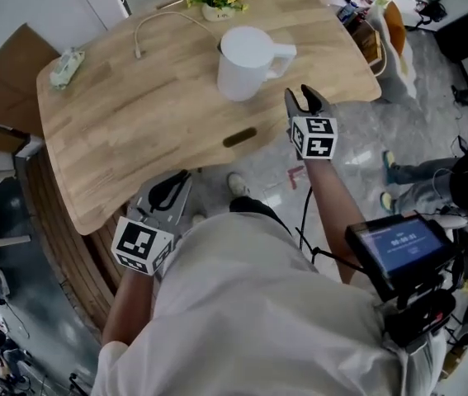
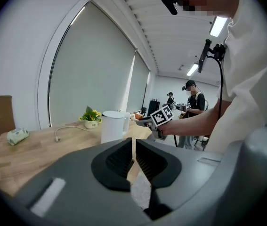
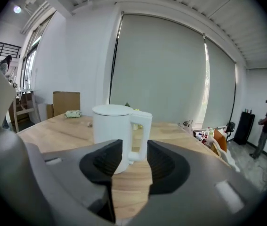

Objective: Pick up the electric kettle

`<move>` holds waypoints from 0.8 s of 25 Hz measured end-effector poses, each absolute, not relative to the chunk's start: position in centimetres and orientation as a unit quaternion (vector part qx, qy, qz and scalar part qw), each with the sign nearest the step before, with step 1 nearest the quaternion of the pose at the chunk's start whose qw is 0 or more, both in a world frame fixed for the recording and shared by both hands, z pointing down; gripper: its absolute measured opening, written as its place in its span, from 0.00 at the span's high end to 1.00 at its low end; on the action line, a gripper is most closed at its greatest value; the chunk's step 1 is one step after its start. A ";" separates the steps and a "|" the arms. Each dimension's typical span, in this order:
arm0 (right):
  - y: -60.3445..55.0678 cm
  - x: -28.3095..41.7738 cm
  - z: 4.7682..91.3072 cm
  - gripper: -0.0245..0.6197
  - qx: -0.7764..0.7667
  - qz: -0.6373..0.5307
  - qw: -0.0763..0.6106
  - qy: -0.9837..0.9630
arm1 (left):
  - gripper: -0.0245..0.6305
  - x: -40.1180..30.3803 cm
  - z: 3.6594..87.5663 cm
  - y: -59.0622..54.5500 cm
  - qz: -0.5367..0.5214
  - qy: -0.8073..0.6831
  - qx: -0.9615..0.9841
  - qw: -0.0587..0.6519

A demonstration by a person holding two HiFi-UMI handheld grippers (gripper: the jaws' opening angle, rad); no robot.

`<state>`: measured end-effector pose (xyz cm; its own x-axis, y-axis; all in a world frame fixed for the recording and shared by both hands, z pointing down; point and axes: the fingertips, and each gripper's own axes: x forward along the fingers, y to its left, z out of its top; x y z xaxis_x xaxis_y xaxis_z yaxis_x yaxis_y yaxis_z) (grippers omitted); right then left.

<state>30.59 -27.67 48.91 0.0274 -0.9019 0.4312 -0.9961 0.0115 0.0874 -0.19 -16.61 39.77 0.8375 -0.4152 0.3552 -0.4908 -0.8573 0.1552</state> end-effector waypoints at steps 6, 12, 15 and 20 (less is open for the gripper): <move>-33.3 32.0 50.1 0.69 0.676 0.118 0.193 -0.702 | 0.92 2.3 38.9 -18.5 0.162 -0.265 0.943 0.119; -39.0 33.5 51.8 0.69 0.650 0.118 0.193 -0.726 | 0.92 5.4 38.3 -21.8 0.168 -0.312 0.927 0.125; -40.7 33.5 52.3 0.69 0.641 0.121 0.183 -0.735 | 0.92 6.1 37.9 -22.5 0.170 -0.338 0.916 0.131; -42.4 32.8 52.9 0.88 0.627 0.114 0.176 -0.750 | 0.92 5.8 38.9 -23.1 0.171 -0.368 0.903 0.142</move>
<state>32.77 -42.40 52.93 -0.1523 -0.9002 0.4080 -0.9808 0.1885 0.0498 5.76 -23.10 38.89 0.6700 -0.6160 0.4142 -0.7136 -0.6884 0.1304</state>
